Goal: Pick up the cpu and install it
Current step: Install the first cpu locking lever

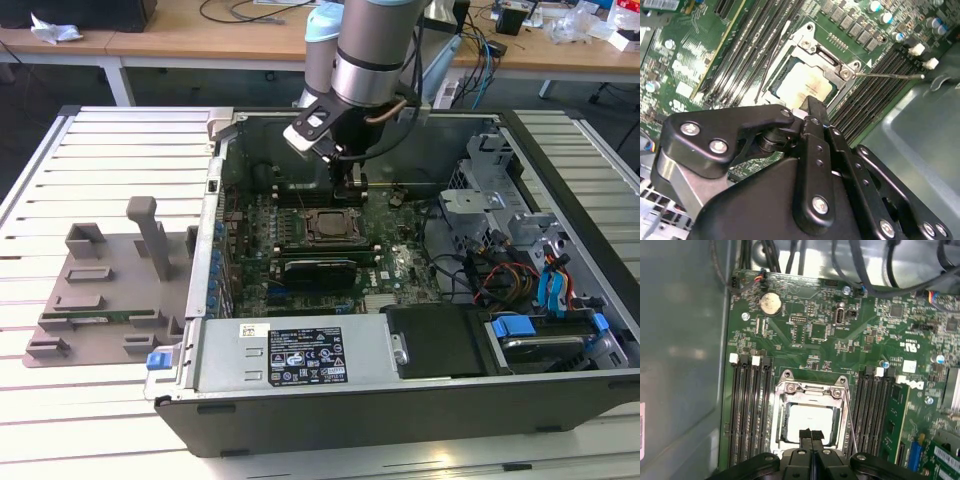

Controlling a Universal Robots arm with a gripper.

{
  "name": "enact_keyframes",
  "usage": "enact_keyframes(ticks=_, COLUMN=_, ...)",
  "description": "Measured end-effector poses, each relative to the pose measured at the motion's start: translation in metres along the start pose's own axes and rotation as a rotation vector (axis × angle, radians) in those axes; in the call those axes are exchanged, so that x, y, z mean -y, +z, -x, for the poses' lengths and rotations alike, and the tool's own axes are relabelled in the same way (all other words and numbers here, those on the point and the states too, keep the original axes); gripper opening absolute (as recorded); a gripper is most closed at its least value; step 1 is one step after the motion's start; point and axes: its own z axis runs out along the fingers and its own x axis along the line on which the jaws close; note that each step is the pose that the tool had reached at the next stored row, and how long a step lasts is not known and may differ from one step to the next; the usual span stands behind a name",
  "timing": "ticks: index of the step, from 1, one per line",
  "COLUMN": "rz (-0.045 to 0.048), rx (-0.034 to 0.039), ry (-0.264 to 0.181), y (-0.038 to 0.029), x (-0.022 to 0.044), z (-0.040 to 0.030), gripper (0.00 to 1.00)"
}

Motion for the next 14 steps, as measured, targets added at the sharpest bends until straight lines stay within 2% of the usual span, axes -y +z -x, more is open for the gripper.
enact_keyframes(ticks=1, rz=0.0002, rx=0.0018, ry=-0.02, y=0.0, x=0.0, z=0.0, gripper=0.11)
enact_keyframes(ticks=4, rz=0.0015, rx=0.0125, ry=-0.138, y=0.0, x=-0.0003, z=0.0, gripper=0.11)
enact_keyframes(ticks=11, rz=0.0032, rx=0.027, ry=-0.297, y=-0.0001, x=-0.0008, z=0.0001, gripper=0.11)
enact_keyframes(ticks=13, rz=0.0045, rx=0.0377, ry=-0.416, y=-0.0001, x=-0.001, z=0.0001, gripper=0.11)
enact_keyframes(ticks=14, rz=0.0048, rx=0.0405, ry=-0.445, y=-0.0001, x=-0.0011, z=0.0001, gripper=0.11)
